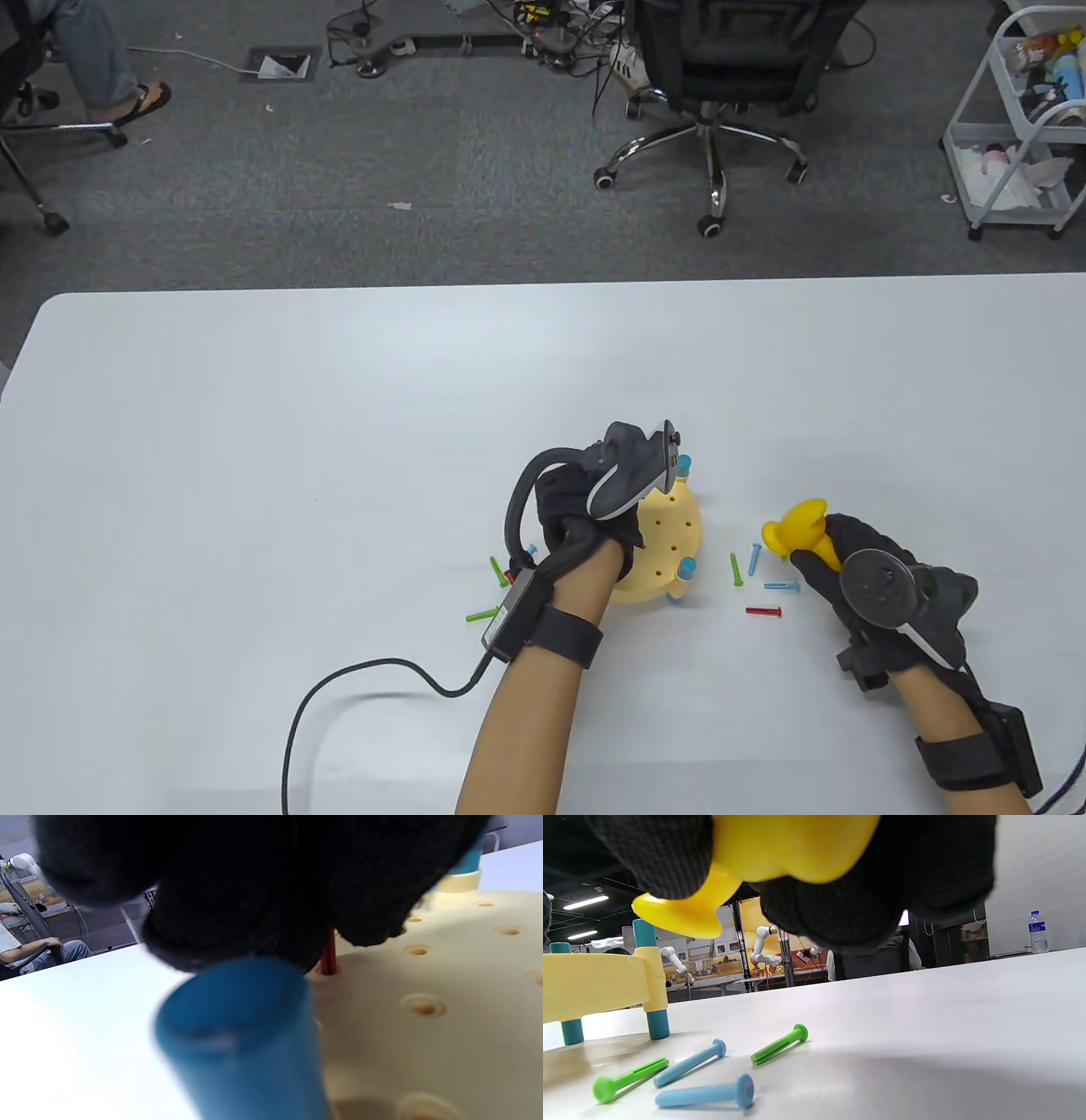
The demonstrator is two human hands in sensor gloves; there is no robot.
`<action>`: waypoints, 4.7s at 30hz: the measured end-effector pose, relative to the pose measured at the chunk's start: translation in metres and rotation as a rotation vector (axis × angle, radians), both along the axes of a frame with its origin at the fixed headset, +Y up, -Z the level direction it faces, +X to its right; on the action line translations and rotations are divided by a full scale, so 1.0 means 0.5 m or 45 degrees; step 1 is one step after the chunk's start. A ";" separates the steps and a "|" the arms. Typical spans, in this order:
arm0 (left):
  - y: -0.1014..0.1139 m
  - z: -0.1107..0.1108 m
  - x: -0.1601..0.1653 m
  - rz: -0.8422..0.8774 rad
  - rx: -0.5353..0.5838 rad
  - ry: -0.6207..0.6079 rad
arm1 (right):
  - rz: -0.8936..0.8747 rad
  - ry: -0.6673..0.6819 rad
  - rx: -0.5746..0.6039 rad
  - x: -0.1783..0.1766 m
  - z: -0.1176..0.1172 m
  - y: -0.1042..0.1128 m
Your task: Hammer toy nails into tap bench
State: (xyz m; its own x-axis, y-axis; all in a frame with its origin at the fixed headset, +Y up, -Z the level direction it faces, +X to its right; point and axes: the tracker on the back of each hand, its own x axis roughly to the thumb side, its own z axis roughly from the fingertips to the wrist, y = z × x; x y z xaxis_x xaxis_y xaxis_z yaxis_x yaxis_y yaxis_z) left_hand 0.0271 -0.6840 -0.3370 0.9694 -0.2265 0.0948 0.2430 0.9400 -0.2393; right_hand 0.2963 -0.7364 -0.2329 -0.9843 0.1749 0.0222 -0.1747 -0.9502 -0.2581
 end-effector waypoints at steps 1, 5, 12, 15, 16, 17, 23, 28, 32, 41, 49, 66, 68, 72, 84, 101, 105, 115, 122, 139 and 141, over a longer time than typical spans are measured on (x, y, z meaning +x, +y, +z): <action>0.000 0.000 0.000 -0.002 0.003 0.000 | 0.000 0.000 0.000 0.000 0.000 0.000; -0.003 0.005 0.006 -0.033 0.040 -0.033 | 0.006 0.001 0.000 -0.001 0.000 -0.001; -0.005 0.010 0.011 -0.085 0.065 -0.038 | 0.007 0.003 0.002 -0.002 0.001 -0.002; -0.004 0.013 0.012 -0.112 0.083 -0.045 | 0.010 0.005 0.000 -0.003 0.001 -0.003; -0.004 0.014 0.013 -0.122 0.088 -0.046 | 0.011 0.006 -0.001 -0.003 0.001 -0.003; -0.004 0.014 0.013 -0.127 0.092 -0.046 | 0.011 0.006 -0.001 -0.003 0.001 -0.003; -0.008 0.021 0.017 -0.161 0.120 -0.066 | 0.009 0.007 0.002 -0.003 0.001 -0.004; -0.011 0.027 0.012 -0.106 0.059 -0.033 | 0.008 0.007 -0.004 -0.003 0.001 -0.004; 0.024 0.043 0.001 -0.147 0.142 -0.069 | 0.010 0.002 -0.012 -0.001 -0.001 -0.006; 0.062 0.092 -0.128 0.420 0.030 -0.211 | 0.009 -0.007 0.009 -0.002 0.000 -0.006; -0.034 0.144 -0.197 0.690 0.202 -0.352 | 0.018 0.000 0.048 -0.018 0.003 0.000; -0.100 0.148 -0.218 0.902 0.320 -0.324 | 0.156 0.302 0.045 -0.202 0.037 0.136; -0.102 0.150 -0.217 0.886 0.350 -0.327 | 0.199 0.315 0.035 -0.246 0.037 0.161; -0.106 0.153 -0.217 0.895 0.379 -0.319 | 0.273 0.233 -0.035 -0.331 0.017 0.184; -0.112 0.158 -0.218 0.900 0.421 -0.315 | 0.721 0.080 0.064 -0.482 -0.015 0.086; -0.112 0.158 -0.216 0.887 0.421 -0.315 | 0.607 -0.001 -0.058 -0.501 -0.020 0.089; -0.102 0.151 -0.224 0.867 0.299 -0.347 | 0.333 0.010 0.079 -0.464 -0.011 0.137; -0.110 0.135 -0.365 0.494 0.121 0.208 | 0.073 -0.120 0.172 -0.194 0.014 0.183; -0.128 0.141 -0.295 0.288 -0.098 0.086 | -0.059 -0.146 0.128 -0.095 0.019 0.096; -0.168 0.169 -0.239 -0.012 0.135 -0.023 | -0.235 -0.260 0.091 0.005 0.014 0.050; -0.171 0.170 -0.232 -0.041 0.132 -0.021 | -0.245 -0.264 0.085 0.010 0.012 0.044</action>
